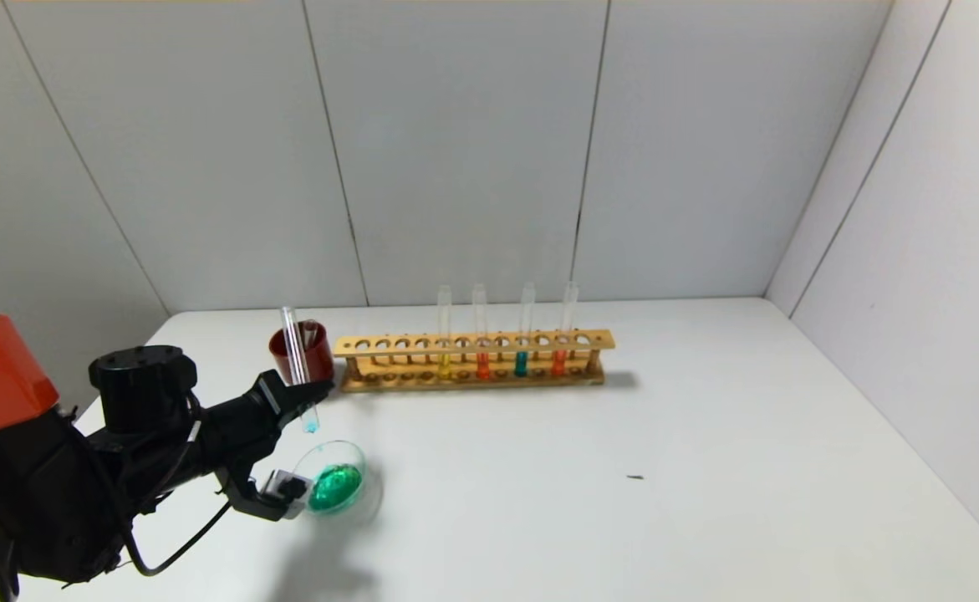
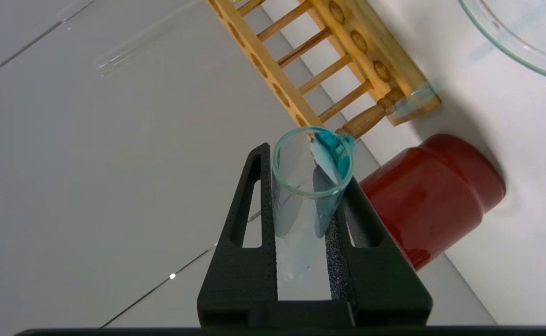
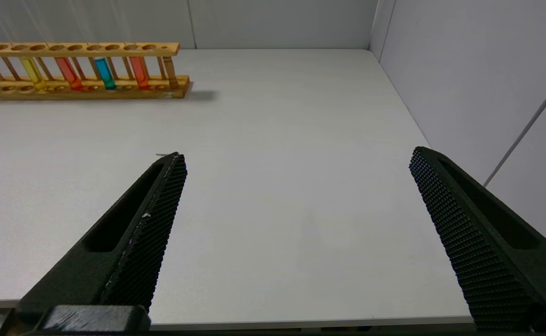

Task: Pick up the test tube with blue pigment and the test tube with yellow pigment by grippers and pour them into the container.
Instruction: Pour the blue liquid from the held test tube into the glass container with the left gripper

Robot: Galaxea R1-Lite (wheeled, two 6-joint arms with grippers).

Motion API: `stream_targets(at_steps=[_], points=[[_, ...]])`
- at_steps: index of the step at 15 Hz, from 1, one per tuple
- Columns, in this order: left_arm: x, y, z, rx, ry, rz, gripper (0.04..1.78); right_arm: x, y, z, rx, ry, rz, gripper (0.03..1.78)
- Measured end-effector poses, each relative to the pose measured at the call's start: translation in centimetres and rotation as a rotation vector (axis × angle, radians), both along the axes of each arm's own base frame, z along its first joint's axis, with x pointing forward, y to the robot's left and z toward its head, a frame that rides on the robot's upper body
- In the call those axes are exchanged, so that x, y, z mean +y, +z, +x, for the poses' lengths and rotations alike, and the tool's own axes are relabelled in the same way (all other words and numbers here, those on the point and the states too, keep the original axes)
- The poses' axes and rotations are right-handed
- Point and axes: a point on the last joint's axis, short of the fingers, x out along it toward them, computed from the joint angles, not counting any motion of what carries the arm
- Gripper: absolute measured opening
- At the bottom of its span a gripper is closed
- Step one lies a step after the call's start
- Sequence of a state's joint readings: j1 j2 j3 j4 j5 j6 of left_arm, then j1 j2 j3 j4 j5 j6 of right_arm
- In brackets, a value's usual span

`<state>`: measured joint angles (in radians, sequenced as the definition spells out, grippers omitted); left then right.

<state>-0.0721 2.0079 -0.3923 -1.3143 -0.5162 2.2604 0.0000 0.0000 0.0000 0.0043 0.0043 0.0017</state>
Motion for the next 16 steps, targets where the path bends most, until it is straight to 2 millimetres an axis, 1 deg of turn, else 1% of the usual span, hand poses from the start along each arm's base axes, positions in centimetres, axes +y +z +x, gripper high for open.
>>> stream_targets(at_steps=[6,9,11,16], points=[[0.0,0.1,-1.6,-0.103,0.025,0.061,0.34,0.0,0.0,0.0,0.000,0.000,0.000,1.75],[-0.9,0.0,-2.6,-0.111,0.043,0.089,0.34,0.0,0.0,0.0,0.000,0.000,0.000,1.75],[-1.3,-0.1,-2.7,-0.110,0.030,0.091,0.34,0.0,0.0,0.0,0.002,0.000,0.000,1.75],[-1.5,0.1,-2.3,-0.113,0.033,0.071,0.34,0.0,0.0,0.0,0.002,0.000,0.000,1.75]])
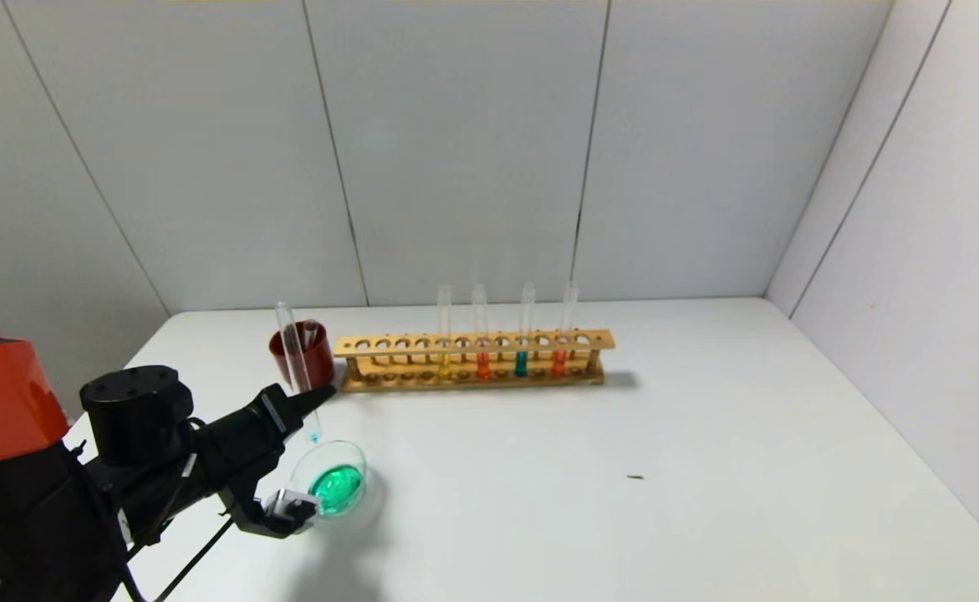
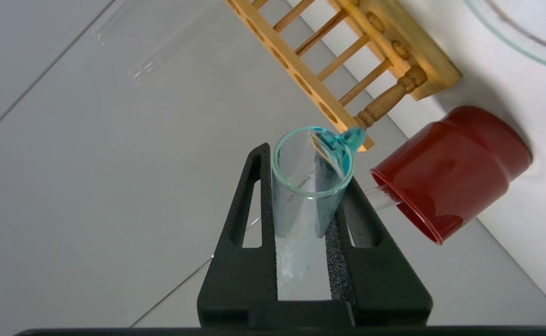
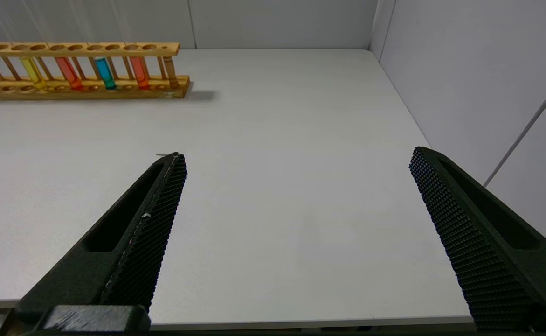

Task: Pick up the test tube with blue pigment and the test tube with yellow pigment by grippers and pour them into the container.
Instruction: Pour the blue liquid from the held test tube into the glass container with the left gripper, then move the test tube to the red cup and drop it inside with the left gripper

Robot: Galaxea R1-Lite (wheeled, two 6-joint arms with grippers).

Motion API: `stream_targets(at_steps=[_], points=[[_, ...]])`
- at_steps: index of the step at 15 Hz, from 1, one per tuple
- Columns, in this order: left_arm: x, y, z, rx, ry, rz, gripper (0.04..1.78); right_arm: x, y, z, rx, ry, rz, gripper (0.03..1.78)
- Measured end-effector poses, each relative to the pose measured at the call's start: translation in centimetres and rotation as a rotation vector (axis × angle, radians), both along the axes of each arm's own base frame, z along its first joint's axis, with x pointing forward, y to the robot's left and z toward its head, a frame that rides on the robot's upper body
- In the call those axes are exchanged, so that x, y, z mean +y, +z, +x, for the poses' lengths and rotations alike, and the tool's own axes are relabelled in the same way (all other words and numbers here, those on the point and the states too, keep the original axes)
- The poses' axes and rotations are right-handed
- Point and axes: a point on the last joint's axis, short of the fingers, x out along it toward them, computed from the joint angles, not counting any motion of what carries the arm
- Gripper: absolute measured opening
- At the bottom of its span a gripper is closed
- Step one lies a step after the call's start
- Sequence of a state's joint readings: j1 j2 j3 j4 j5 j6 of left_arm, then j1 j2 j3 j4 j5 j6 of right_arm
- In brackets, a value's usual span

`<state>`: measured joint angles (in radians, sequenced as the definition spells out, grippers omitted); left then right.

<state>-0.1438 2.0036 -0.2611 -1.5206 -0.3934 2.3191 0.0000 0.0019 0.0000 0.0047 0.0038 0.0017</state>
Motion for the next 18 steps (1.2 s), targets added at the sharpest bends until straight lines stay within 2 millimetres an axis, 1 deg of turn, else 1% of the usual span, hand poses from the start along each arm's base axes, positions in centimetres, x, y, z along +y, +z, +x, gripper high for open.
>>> stream_targets(at_steps=[2,3,5,7,8,10,12,15,16,18], points=[[-0.1,1.0,0.5,-0.001,0.047,-0.088,0.34,0.0,0.0,0.0,0.000,0.000,0.000,1.75],[-0.3,1.9,0.7,-0.009,0.089,-0.150,0.34,0.0,0.0,0.0,0.000,0.000,0.000,1.75],[-1.4,4.4,0.7,-0.048,0.193,-0.308,0.34,0.0,0.0,0.0,-0.001,0.000,0.000,1.75],[-2.4,7.1,0.3,-0.098,0.334,-0.501,0.34,0.0,0.0,0.0,-0.001,0.000,0.000,1.75],[-2.6,8.3,0.0,-0.111,0.419,-0.602,0.34,0.0,0.0,0.0,-0.001,0.000,0.000,1.75],[-2.6,10.2,-0.3,-0.114,0.587,-0.828,0.34,0.0,0.0,0.0,-0.001,0.000,0.000,1.75],[-2.5,11.7,-0.3,-0.095,0.704,-1.056,0.34,0.0,0.0,0.0,-0.001,0.000,0.000,1.75],[-2.4,12.9,-0.6,0.020,0.773,-1.320,0.34,0.0,0.0,0.0,-0.001,0.000,0.000,1.75],[-2.4,13.7,-0.5,0.056,0.770,-1.421,0.34,0.0,0.0,0.0,-0.001,0.000,0.000,1.75],[-2.3,16.1,0.5,0.096,0.707,-1.627,0.34,0.0,0.0,0.0,-0.001,0.000,0.000,1.75]])
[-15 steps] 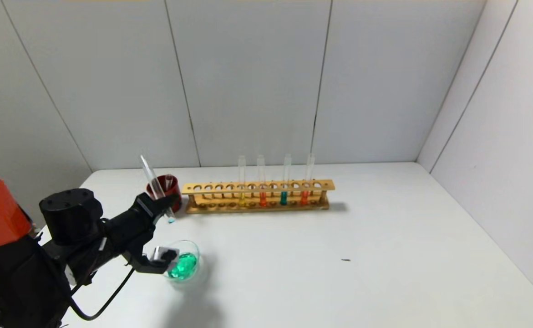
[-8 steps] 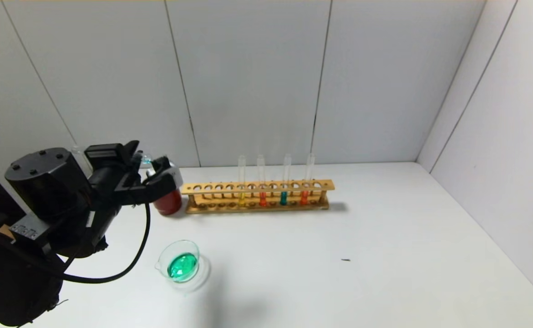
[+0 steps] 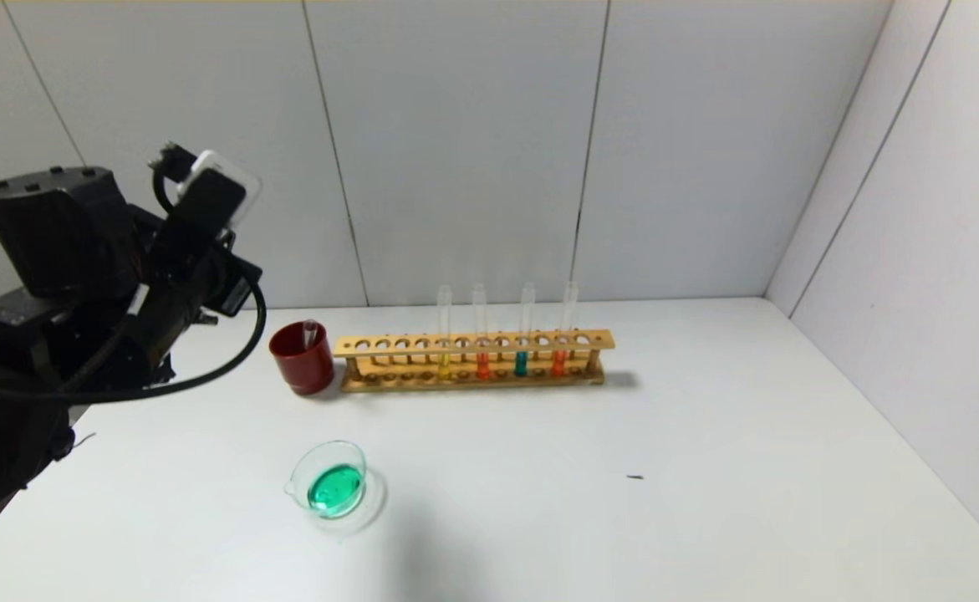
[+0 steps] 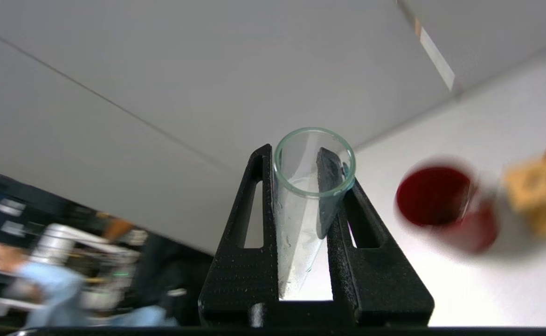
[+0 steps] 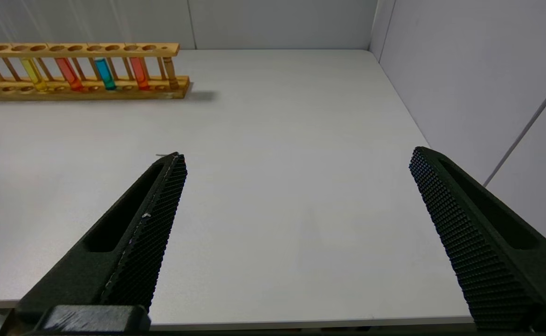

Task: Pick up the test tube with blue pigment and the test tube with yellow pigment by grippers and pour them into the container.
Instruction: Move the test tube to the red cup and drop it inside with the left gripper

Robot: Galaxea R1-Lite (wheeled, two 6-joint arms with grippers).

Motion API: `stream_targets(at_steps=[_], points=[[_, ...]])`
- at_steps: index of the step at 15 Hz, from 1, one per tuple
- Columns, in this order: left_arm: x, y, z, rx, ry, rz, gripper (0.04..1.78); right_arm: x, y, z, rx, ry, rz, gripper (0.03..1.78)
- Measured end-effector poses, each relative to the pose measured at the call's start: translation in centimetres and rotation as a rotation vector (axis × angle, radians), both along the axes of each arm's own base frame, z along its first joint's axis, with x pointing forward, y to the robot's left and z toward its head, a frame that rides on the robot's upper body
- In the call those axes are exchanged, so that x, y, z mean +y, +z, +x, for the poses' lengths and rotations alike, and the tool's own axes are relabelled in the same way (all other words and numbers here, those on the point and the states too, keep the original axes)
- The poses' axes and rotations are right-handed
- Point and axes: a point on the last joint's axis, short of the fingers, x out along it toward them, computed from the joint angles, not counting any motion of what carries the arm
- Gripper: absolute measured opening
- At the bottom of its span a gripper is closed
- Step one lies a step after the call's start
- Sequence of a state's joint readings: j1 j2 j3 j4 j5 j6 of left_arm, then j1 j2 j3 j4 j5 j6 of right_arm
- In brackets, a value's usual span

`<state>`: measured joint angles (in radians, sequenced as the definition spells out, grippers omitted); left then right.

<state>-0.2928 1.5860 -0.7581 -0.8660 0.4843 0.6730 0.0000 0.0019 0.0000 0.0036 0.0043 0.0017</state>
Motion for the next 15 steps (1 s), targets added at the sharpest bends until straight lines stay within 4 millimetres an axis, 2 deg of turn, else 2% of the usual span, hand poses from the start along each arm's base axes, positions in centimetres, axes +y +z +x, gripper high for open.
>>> stream_targets(at_steps=[2,4,9,15], points=[[0.3,2.0,1.5,-0.090,-0.041,-0.213,0.34,0.0,0.0,0.0,0.000,0.000,0.000,1.75],[1.4,2.0,3.4,-0.118,-0.065,-0.386,0.34,0.0,0.0,0.0,0.000,0.000,0.000,1.75],[3.3,-0.8,6.8,-0.047,-0.137,-0.526,0.34,0.0,0.0,0.0,0.000,0.000,0.000,1.75],[3.3,-5.6,10.0,0.000,-0.124,-0.573,0.34,0.0,0.0,0.0,0.000,0.000,0.000,1.75]])
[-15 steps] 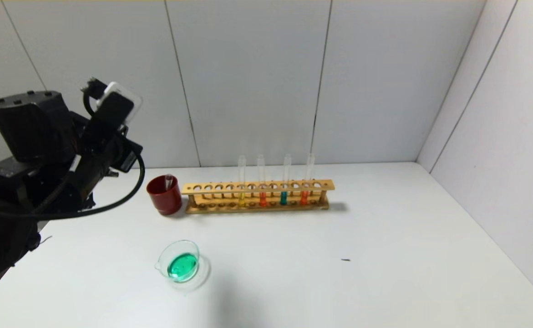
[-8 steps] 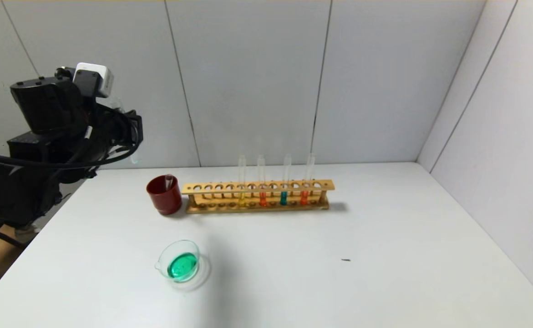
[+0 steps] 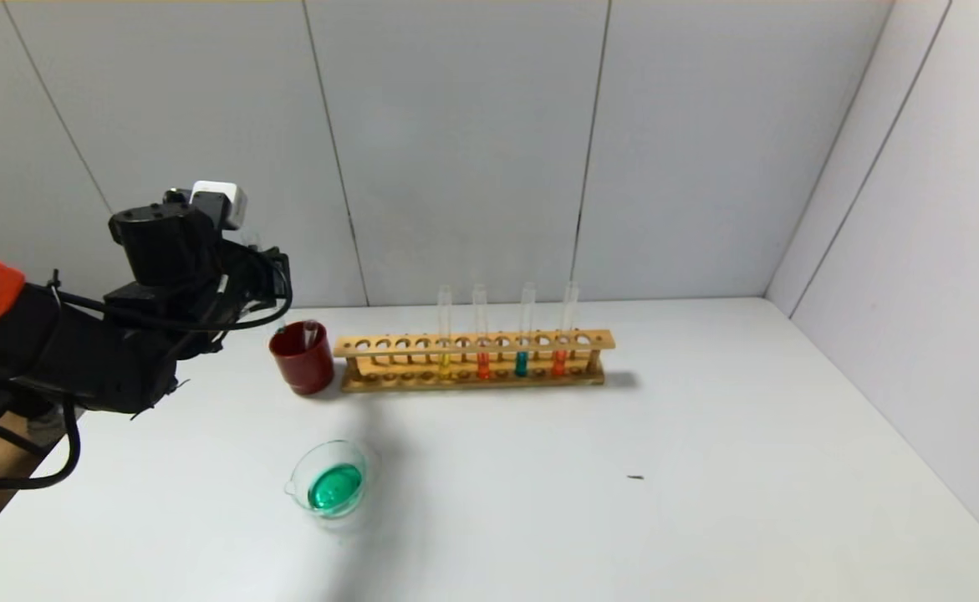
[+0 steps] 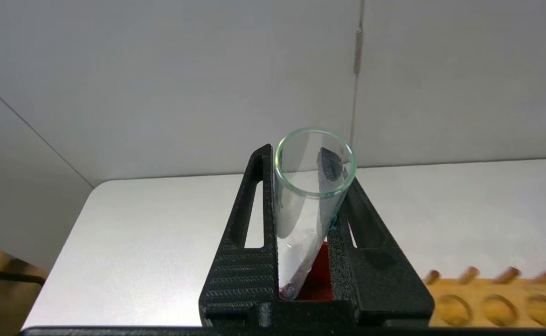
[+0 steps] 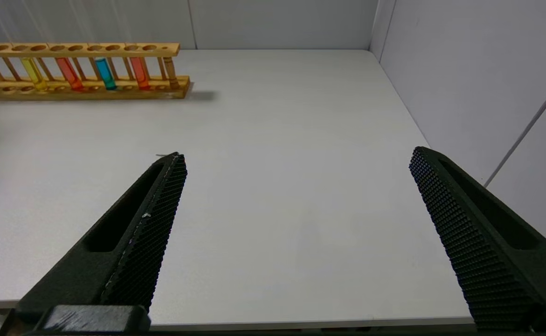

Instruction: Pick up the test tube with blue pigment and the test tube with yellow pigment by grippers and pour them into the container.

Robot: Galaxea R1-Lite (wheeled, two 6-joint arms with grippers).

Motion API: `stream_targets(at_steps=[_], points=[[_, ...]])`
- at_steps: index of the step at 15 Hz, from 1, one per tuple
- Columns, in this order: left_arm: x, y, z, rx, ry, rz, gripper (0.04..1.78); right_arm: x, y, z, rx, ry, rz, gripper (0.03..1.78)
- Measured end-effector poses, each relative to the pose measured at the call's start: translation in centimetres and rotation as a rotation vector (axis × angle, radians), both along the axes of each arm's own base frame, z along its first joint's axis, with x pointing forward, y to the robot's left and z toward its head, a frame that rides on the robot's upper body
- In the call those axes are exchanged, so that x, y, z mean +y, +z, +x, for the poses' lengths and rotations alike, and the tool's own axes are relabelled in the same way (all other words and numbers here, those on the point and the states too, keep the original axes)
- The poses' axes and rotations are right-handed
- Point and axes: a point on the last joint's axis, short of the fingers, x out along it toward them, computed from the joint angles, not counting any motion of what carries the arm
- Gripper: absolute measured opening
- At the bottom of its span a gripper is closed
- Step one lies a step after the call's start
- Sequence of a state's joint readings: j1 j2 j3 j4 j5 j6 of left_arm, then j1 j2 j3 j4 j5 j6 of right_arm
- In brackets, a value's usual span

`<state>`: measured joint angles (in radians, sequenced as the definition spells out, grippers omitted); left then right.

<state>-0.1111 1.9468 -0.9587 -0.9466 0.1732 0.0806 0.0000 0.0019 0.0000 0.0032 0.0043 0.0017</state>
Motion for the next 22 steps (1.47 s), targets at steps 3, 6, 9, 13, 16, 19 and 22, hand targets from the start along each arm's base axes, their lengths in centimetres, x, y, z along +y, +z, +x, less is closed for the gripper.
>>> stream_targets(at_steps=[3,6,9,13,16,19,22], points=[[-0.3,-2.0,1.3,0.019,-0.019,0.003,0.34,0.0,0.0,0.0,0.000,0.000,0.000,1.75],[-0.4,-3.5,2.0,0.048,-0.025,0.004,0.34,0.0,0.0,0.0,0.000,0.000,0.000,1.75],[-0.4,-4.5,2.8,0.056,-0.021,-0.002,0.34,0.0,0.0,0.0,0.000,0.000,0.000,1.75],[-0.5,-5.7,3.7,0.059,-0.019,0.000,0.45,0.0,0.0,0.0,0.000,0.000,0.000,1.75],[-0.5,-6.2,3.9,0.069,-0.019,0.000,0.81,0.0,0.0,0.0,0.001,0.000,0.000,1.75],[-0.4,-5.9,3.9,0.049,-0.018,0.003,1.34,0.0,0.0,0.0,0.001,0.000,0.000,1.75],[-0.4,-4.8,3.5,0.024,-0.017,0.007,1.65,0.0,0.0,0.0,0.001,0.000,0.000,1.75]])
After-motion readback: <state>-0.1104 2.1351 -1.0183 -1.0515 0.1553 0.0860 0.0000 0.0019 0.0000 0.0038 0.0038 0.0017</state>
